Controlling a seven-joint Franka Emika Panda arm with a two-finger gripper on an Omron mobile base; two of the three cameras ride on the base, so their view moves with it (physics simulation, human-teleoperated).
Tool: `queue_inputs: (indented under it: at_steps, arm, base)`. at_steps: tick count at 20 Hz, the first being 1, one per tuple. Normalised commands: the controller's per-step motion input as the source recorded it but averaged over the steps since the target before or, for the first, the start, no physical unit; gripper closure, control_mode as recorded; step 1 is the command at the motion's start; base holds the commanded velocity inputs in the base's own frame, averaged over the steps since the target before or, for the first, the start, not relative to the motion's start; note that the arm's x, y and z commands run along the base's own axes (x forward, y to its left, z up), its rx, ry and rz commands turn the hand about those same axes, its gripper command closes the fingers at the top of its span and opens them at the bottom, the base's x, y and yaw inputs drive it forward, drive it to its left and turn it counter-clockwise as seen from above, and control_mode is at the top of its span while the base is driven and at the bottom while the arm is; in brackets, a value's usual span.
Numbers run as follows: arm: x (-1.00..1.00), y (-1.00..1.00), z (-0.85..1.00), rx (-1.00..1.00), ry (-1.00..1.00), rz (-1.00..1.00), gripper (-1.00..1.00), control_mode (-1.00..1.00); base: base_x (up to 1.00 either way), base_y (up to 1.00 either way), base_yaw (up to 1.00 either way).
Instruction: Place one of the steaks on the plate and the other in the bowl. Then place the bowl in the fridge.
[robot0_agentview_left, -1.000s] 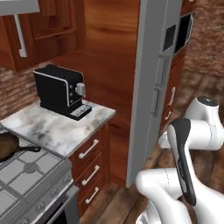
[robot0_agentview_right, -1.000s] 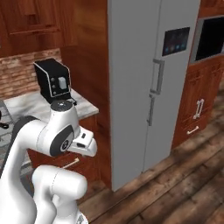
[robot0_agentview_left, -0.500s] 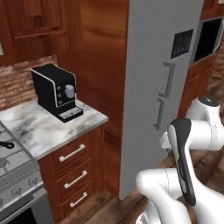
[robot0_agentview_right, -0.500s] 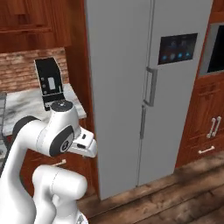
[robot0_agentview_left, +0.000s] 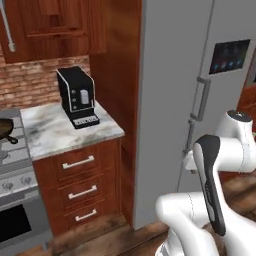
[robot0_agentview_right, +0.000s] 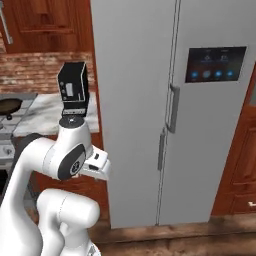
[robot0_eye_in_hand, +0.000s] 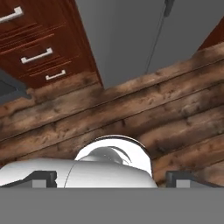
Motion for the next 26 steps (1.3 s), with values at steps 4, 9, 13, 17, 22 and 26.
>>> queue_inputs:
  at_steps: [4,9,13,17,22,26]
  arm:
    - [0.00,0.00,0.00,0.00,0.00,0.00,-1.00,1.00]
    - [0.00,0.00,0.00,0.00,0.00,0.00,-1.00,1.00]
    - [0.00,0.00,0.00,0.00,0.00,0.00,-1.00,1.00]
    - [0.00,0.00,0.00,0.00,0.00,0.00,-1.00,1.00]
    - [0.00,0.00,0.00,0.00,0.00,0.00,-1.00,1.00]
    - [0.00,0.00,0.00,0.00,0.00,0.00,-1.00,1.00]
  base:
    - [-0.10,-0.75,0.54]
    - [-0.01,-0.98,0.30]
    - [0.00,-0.58,0.17]
    - [0.00,-0.53,0.18]
    - [-0.06,-0.37,0.05]
    - [-0.23,0.00,0.00]
